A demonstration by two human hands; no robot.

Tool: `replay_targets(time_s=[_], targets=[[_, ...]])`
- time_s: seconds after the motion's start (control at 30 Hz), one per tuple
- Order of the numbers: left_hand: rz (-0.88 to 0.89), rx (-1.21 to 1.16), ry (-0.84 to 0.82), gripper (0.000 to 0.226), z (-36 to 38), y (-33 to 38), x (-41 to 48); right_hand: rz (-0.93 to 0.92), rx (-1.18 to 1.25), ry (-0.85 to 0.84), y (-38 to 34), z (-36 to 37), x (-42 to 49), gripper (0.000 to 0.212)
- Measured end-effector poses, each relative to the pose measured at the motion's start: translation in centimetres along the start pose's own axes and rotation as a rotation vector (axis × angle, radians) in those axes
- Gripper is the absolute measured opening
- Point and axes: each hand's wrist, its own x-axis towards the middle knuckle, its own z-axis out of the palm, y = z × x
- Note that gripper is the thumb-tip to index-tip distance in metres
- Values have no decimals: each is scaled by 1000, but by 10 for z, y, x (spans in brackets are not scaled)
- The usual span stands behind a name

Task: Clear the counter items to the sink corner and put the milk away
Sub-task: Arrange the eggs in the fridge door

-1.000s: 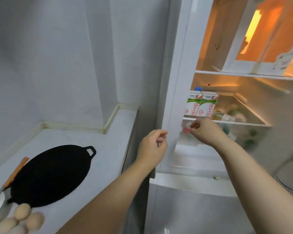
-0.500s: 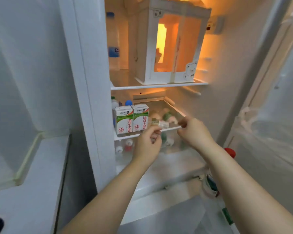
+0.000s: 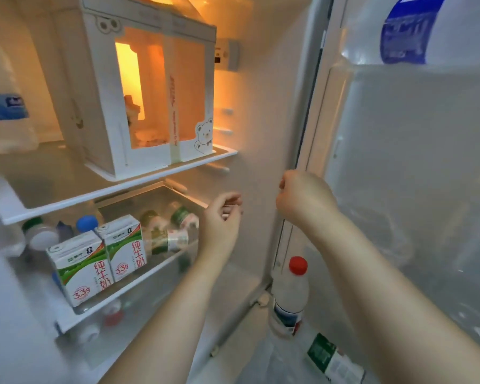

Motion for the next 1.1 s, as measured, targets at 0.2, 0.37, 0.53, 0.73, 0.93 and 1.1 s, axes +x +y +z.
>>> replay_targets(time_s=[0.2,0.37,0.53,0.73,0.93,1.1], targets=[[135,-40,-245,30,36,20,-1,160,-17,13,23,-31,-6,38],[343,64,-344,23,60,38,-10,212,-69,7,55,-55,-29,30],[703,140,-412,28,84,54,-18,184,-127,-5,78,-70,-54,20],[721,141,-596,21,109,64,-25,148,-74,-25,91,-89,-77,13],[757,105,-634,32,114,64,-26,270,-196,-243,108,-104,-102,19],[792,74,-694,32,116,70,-29,416,-349,-358,126,-103,-118,30]])
